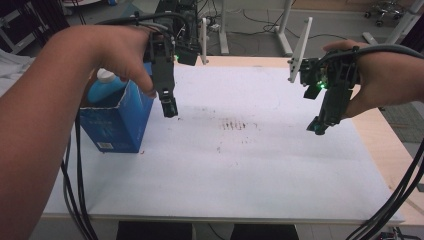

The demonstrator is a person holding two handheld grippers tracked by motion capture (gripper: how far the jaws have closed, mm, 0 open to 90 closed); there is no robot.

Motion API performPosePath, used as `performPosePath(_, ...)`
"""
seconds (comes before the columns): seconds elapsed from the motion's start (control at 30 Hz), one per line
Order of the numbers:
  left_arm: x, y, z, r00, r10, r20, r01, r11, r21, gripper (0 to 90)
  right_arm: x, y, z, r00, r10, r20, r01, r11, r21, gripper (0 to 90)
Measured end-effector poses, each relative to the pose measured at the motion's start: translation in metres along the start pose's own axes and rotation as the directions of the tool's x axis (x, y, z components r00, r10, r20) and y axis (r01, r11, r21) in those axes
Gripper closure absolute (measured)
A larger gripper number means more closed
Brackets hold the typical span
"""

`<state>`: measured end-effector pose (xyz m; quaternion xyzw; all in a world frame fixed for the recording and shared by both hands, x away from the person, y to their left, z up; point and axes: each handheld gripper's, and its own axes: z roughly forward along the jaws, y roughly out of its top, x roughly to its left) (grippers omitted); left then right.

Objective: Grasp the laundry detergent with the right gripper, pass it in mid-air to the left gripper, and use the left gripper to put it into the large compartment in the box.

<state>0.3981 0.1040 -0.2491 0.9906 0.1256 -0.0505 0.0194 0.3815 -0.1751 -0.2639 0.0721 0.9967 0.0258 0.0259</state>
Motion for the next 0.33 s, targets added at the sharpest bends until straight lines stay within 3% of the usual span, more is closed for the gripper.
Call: performPosePath(0.33, -0.0016, 0.0009, 0.0003, 1.0, 0.004, -0.005, -0.004, 1.0, 0.001, 1.7, 0.0032, -0.0003, -0.0014, 0.9999, 0.01, 0.006, -0.01, 1.0, 0.007, 10.6)
